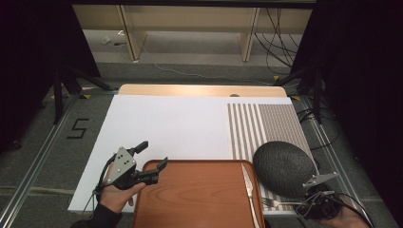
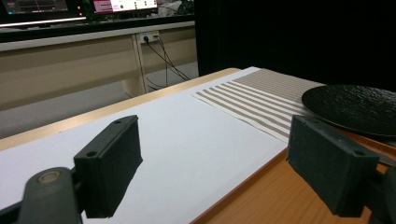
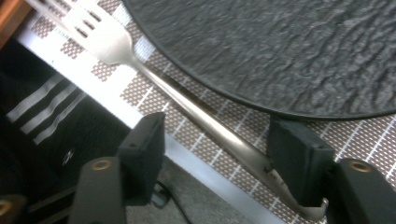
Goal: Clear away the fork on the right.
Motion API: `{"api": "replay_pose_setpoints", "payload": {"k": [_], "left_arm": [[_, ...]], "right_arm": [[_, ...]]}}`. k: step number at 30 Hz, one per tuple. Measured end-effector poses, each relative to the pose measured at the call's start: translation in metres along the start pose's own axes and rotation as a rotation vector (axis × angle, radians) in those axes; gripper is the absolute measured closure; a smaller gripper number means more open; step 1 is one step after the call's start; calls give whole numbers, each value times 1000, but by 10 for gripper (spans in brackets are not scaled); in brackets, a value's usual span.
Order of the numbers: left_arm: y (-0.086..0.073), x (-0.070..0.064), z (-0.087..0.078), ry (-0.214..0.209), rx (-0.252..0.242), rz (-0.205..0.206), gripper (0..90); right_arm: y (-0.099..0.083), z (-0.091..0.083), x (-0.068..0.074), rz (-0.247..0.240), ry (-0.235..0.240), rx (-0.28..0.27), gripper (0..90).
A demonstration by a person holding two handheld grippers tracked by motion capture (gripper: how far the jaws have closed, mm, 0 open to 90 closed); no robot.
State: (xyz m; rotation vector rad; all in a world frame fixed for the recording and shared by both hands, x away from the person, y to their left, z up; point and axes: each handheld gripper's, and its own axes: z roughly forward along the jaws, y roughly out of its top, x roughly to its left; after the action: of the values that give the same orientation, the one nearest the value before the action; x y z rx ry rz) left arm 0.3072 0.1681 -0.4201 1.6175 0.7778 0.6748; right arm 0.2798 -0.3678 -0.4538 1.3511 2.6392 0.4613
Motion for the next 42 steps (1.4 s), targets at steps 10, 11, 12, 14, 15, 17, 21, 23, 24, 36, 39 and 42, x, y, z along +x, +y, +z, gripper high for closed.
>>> {"api": "replay_pose_setpoints", "payload": {"k": [10,11,12,14,15,17,21,23,24,36,39,42], "left_arm": [[0,0,0,0,1,-1,176],[0,0,0,-1,1,-1,176],[0,0,0,-1,1,-1,176],[0,0,1,-2,2,-1,176],[0,0,1,-2,2,-2,176],[-1,0,1,-3,3,-1,176],[-1,0,1,-4,4,-1,176],[-1,0,1,-4,4,-2,176],[-1,0,1,-4,4,-2,176],[-1,-1,1,-6,4,-1,176],[-1,-1,1,-5,6,-3,176],[-1,-1,1,-5,7,-3,176]], "right_arm": [[6,0,9,-79,-46,46,576],[7,0,10,-83,-48,50,584],[7,0,11,-88,-47,54,590],[8,0,12,-103,-51,62,606],[9,0,13,-112,-50,66,616],[11,1,15,-132,-50,72,633],[14,1,20,-174,-63,94,668],[15,1,22,-189,-63,102,685],[16,2,22,-198,-64,106,691],[20,3,31,-321,-71,149,804],[21,4,34,-359,-76,161,818],[22,4,36,-393,-82,169,831]]}}
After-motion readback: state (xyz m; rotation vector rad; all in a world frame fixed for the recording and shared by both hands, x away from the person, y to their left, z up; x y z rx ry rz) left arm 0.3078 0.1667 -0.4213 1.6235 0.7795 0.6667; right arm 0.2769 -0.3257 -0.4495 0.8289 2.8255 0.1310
